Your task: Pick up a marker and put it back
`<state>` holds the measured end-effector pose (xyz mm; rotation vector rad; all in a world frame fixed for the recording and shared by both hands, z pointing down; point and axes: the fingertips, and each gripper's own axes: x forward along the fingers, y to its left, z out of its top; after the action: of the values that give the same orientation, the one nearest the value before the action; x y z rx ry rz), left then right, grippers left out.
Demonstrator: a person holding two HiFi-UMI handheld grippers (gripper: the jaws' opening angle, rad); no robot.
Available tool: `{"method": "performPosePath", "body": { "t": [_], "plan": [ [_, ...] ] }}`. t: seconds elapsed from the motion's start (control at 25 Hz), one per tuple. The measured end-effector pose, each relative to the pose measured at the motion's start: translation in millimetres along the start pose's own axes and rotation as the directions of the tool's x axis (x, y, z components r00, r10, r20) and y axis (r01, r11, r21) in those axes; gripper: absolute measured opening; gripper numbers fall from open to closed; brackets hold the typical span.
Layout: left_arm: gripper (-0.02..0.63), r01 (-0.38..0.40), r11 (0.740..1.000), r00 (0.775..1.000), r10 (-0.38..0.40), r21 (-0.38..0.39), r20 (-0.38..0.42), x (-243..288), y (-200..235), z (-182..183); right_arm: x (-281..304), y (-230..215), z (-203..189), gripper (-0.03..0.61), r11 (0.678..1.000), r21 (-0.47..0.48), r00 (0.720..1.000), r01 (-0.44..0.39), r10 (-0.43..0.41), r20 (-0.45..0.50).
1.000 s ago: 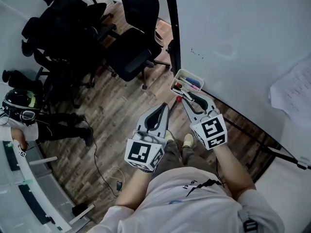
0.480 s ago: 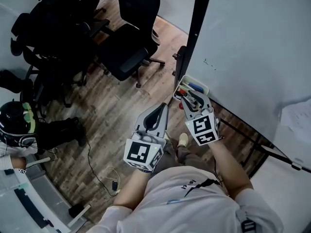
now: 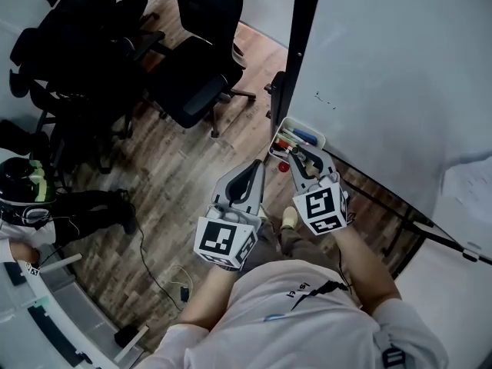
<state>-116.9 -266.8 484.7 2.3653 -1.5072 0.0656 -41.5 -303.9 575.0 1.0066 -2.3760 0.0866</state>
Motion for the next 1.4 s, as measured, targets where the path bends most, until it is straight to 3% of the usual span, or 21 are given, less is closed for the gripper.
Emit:
{"method": "performPosePath", "body": {
  "t": [0.36,0.64,1.4],
  "plan": [
    [0.012,0.011,1.0,1.0,-0.012,0.02,0.017,0,-28,11,-41,-19,42,0.075,0.996,0.081,0.988,-0.029,0.016,0.151],
    [0.012,0.02,1.0,1.0,-0.019,-0.008,0.022,-8,-44,17,-75,-20,76,0.075,0.992,0.106,0.969,-0.069,0.041,0.244],
    [0.012,0.052,0.997,0.995,-0.057,0.056,0.086,-30,-97,62,-149,-23,127,0.075,0.986,0.104,0.92,-0.131,0.082,0.383]
  ]
}}
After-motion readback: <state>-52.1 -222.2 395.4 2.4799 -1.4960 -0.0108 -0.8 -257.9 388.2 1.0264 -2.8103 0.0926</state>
